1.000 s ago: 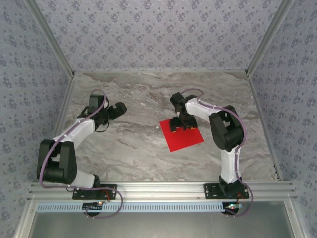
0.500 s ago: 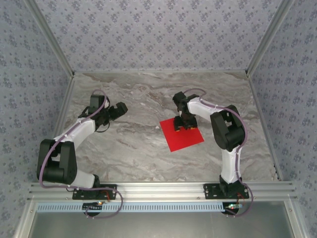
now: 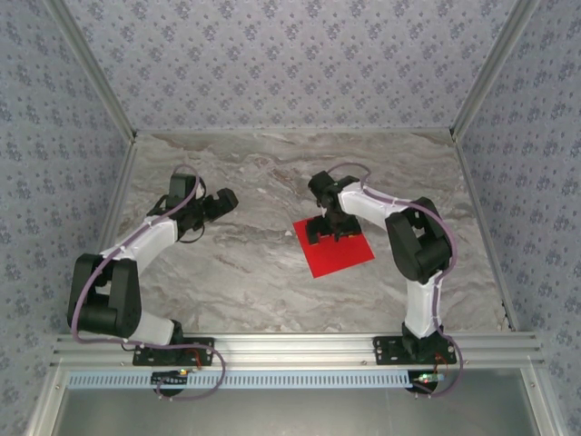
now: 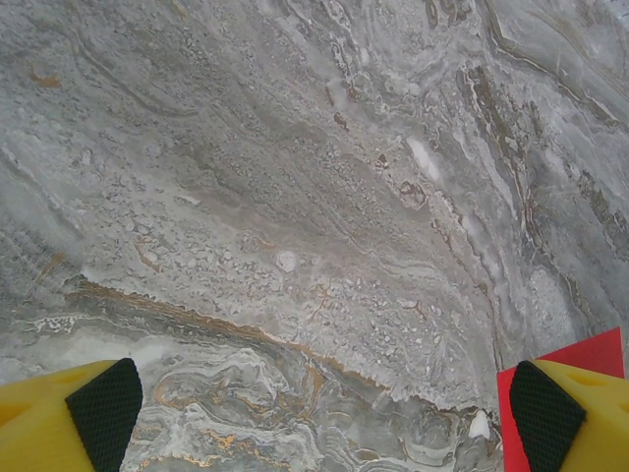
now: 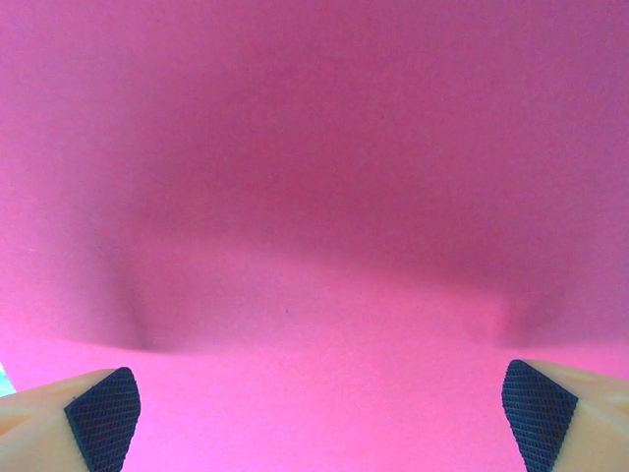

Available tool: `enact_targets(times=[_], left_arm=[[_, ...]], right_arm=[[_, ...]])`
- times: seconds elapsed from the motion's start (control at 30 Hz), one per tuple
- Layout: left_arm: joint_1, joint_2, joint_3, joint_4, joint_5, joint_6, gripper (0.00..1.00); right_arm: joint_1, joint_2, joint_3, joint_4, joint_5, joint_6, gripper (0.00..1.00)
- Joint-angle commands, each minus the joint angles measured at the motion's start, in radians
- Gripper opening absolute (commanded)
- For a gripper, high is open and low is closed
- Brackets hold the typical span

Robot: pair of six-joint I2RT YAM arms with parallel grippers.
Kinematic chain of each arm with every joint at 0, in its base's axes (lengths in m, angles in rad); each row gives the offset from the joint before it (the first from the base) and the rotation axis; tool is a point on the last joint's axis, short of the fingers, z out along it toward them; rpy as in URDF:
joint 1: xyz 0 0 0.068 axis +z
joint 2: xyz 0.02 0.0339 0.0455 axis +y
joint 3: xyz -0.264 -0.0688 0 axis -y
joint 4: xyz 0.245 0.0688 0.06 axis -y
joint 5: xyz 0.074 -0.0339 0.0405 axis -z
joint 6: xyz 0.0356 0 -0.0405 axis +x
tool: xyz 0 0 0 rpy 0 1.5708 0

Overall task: Fold a paper plane with a square sheet of paper (pick it up from the middle)
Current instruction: First fold in half a square sheet of paper at the center of the table.

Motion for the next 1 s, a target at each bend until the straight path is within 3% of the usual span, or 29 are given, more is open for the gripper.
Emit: enact_targets(times=[0.0, 0.1, 0.47, 0.97], left_arm=[[-0.008, 0.011, 0.035, -0.005, -0.004, -0.010, 0.99], [-0.010, 0.011, 0.033, -0.006, -0.004, -0.012, 0.99], [-0.014, 0.011, 0.024, -0.005, -0.003, -0.019, 0.99], [-0.040, 0.018, 0.021, -0.004, 0.016, -0.040, 0.99]], right_arm=[[-0.006, 0.050, -0.009, -0.021, -0.019, -0.003, 1.00], [-0.013, 0.079, -0.013, -0.019, -0.014, -0.007, 1.00], [-0.055, 0.170, -0.050, 0.024, 0.032, -0.002, 0.84], [-0.077, 0.128, -0.081, 0.059, 0.060, 0.022, 0.66]])
